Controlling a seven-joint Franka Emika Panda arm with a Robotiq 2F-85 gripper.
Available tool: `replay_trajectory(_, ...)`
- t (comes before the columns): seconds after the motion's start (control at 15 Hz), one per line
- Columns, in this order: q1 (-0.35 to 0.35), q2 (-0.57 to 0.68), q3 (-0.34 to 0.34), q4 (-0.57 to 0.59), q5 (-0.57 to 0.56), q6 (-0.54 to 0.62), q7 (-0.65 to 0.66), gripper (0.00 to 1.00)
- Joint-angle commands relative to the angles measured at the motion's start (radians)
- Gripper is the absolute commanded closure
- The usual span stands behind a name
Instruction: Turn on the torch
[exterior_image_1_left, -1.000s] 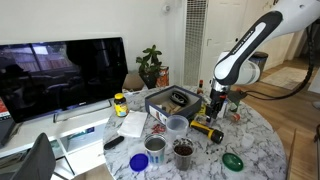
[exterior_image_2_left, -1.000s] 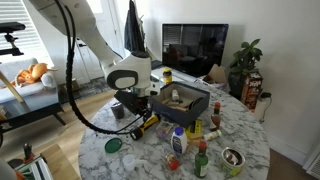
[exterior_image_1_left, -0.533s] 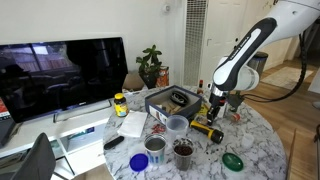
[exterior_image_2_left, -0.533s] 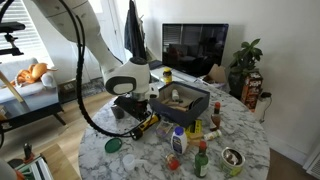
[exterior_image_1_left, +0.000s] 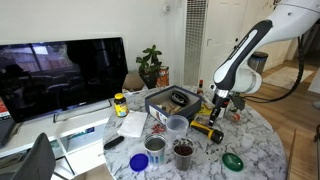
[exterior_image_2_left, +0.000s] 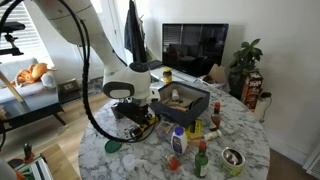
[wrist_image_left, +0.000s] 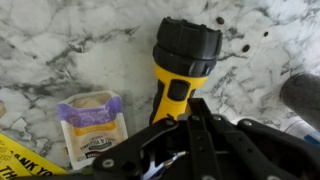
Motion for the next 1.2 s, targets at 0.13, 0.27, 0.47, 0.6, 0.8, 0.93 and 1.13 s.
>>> replay_trajectory(0.13,-0.082,0.038,0.081,-0.003,0.156,0.037,-0.162,1.0)
replay_trajectory(0.27,-0.088,0.049,0.084,-0.002,0.18,0.045,-0.187,1.0)
replay_trajectory(0.47,-0.1,0.058,0.092,-0.004,0.217,0.076,-0.22,1.0)
replay_trajectory(0.6,-0.108,0.064,0.1,-0.003,0.238,0.087,-0.243,1.0)
replay_trajectory(0.8,-0.12,0.075,0.117,0.0,0.27,0.099,-0.275,1.0)
replay_trajectory(0.93,-0.128,0.078,0.129,0.003,0.292,0.101,-0.296,1.0)
replay_trajectory(1.13,-0.126,0.089,0.133,0.004,0.308,0.116,-0.31,1.0)
